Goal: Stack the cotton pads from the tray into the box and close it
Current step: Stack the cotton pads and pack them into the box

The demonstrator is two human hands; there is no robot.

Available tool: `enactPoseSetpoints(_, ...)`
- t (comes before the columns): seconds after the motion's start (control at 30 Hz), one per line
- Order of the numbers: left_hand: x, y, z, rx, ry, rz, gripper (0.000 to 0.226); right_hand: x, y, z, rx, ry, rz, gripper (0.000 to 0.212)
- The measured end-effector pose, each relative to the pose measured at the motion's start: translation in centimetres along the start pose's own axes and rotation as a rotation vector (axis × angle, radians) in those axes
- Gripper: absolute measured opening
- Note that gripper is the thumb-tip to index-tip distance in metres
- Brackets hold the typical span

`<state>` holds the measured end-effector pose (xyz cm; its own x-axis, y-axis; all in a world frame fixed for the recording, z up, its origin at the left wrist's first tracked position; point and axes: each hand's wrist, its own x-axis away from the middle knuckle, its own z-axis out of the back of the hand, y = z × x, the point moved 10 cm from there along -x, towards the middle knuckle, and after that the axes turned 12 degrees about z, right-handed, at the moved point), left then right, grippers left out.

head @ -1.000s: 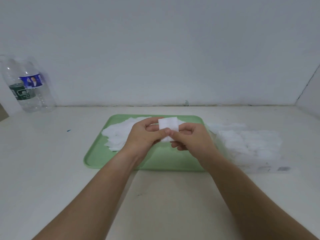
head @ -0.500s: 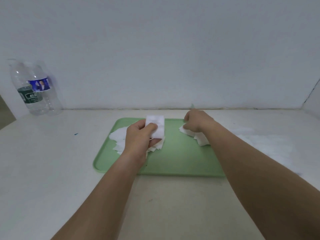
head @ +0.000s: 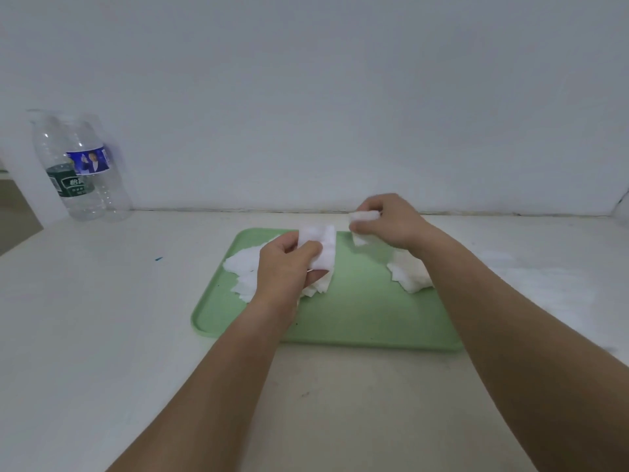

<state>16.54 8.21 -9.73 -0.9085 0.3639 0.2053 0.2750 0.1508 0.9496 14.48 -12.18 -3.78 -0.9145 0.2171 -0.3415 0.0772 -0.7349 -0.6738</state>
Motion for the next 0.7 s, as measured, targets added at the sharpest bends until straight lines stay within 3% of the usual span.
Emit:
enactPoseSetpoints(0.07,0.0,0.1,0.2,0.021,0.008,-0.001,0.017,1.5,-1.3,1.5,-0.186,0.161,0.002,0.022)
enactPoseSetpoints(0.13,0.0,0.2,0.2,0.022,0.006,-0.002,0.019,3.4,-2.2,1.8,-0.295,0.204,-0.005,0.028)
enactPoseSetpoints(0.23,0.3,0.0,-0.2,-0.013,-0.008,-0.007,0.015,6.3,-2.4,0.8,-0.379,0.136,-0.045,0.031)
enactPoseSetpoints(0.4,0.7,-0.5,-1.6,-0.11,-0.05,-0.012,0.017,9.5,-0.7,-1.2,-0.597,0.035,-0.06,0.014)
enactPoseSetpoints(0.53,1.4,-0.3,-2.4,-0.192,-0.083,-0.044,0.014,10.2,-1.1,-2.0,-0.669,-0.05,-0.034,0.017)
enactPoseSetpoints(0.7,2.2,-0.1,-3.7,-0.266,-0.18,-0.069,0.013,10.3,-0.8,-1.5,-0.678,0.048,-0.048,0.013)
